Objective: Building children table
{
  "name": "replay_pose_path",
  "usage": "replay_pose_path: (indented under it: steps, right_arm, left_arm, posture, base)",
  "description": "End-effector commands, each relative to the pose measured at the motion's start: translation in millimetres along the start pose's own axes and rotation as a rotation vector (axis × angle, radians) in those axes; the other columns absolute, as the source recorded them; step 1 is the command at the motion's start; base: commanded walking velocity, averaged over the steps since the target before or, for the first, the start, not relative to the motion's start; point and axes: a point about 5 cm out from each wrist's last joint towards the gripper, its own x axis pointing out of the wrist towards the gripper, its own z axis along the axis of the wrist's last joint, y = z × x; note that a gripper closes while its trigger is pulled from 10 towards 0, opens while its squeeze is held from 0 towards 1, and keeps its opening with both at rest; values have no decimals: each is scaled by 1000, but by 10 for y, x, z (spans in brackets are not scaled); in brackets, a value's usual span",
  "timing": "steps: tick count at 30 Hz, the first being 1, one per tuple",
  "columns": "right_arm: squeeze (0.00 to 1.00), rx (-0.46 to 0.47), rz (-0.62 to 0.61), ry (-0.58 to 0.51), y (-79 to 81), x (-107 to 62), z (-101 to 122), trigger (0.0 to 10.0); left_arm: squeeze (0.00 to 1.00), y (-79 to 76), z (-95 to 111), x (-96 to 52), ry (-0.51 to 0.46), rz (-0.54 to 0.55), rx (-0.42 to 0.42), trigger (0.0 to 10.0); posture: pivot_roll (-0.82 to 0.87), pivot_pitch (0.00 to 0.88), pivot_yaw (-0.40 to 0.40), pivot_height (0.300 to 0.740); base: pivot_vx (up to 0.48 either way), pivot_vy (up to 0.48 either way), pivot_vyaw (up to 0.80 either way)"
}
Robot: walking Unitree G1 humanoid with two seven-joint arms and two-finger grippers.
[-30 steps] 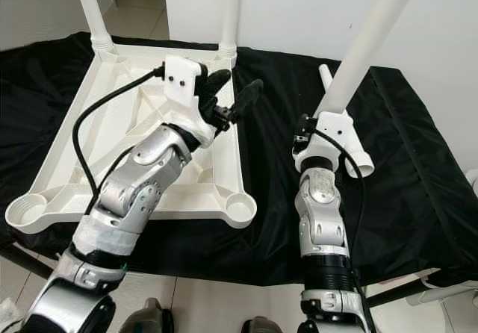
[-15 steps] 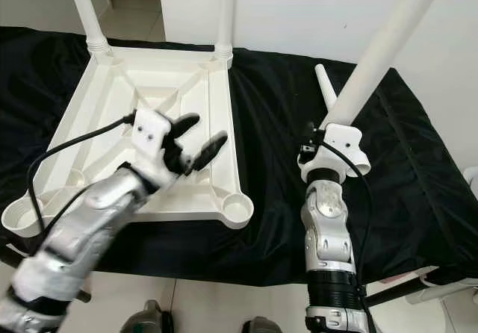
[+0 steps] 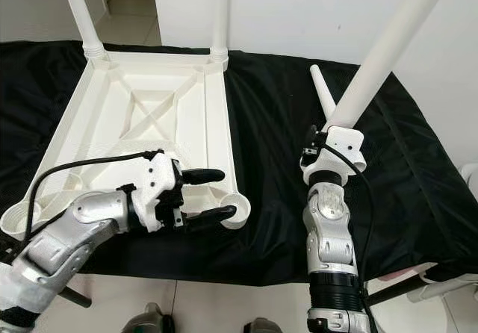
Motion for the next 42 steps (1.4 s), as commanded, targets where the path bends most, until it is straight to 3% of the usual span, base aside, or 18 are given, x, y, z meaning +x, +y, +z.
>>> replay_pose_path:
  steps: [1,4,6,9,20,32,42]
  right_arm:
    - [0,-2,-17,-22,-53,0,51,10000]
    - [0,-4,-19,-23,-59,2,56,10000]
    - [0,-5,-29,-26,-76,7,64,10000]
    - [0,-6,-33,-27,-84,7,64,10000]
    - [0,-10,-42,-27,-114,-1,66,10000]
    - [0,-17,-58,-29,-156,6,86,10000]
    - [0,-20,-67,-32,-180,5,98,10000]
  left_arm:
    - [0,25,-71,-12,56,-27,22,10000]
    - [0,78,-130,-1,97,14,41,10000]
    - [0,137,-234,-24,179,54,63,10000]
    - [0,137,-292,-59,217,43,84,10000]
    - [0,34,-325,-143,213,-77,69,10000]
    - [0,39,-346,-15,248,-92,156,10000]
    - [0,18,-447,6,334,-122,160,10000]
  posture:
    - [42,0,-37,740]
    - [41,0,-36,740]
    - [40,0,-32,740]
    - [41,0,-32,740]
    - [39,0,-29,740]
    - [28,15,-30,740]
    - [20,12,-28,740]
  base:
    - [0,0,0]
    - [0,0,0]
    - [0,0,0]
    - [0,0,0]
    - [0,0,0]
    - [0,0,0]
    - [0,0,0]
